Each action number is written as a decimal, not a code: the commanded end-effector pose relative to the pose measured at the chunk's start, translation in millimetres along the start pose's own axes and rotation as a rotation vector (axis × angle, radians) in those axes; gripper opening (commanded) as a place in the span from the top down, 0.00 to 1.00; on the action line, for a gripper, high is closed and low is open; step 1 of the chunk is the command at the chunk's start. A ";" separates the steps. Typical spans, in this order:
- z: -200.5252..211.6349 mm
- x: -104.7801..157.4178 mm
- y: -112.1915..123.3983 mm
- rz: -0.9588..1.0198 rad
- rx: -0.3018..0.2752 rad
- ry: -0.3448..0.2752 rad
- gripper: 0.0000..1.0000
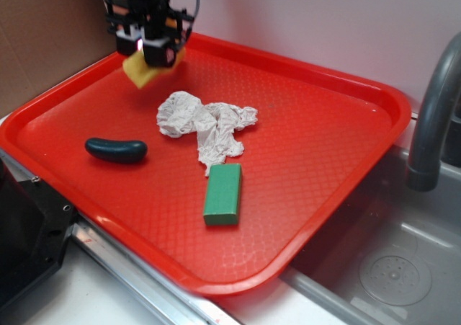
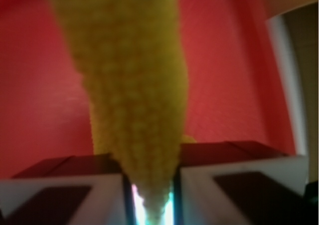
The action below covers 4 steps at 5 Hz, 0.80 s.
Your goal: Grab the yellow cloth.
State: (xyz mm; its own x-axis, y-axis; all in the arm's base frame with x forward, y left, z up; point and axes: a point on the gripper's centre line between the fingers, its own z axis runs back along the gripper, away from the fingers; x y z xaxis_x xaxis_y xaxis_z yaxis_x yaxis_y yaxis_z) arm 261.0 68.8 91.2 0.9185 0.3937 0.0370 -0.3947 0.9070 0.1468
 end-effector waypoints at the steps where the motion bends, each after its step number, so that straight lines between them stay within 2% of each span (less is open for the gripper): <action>1: 93.2 -48.0 2.3 -0.046 -0.223 -0.117 1.00; 2: 118.2 -72.8 8.7 -0.053 -0.276 -0.161 1.00; 3: 125.0 -87.6 10.1 -0.044 -0.288 -0.209 1.00; 4: 128.0 -92.5 11.0 -0.111 -0.214 -0.157 1.00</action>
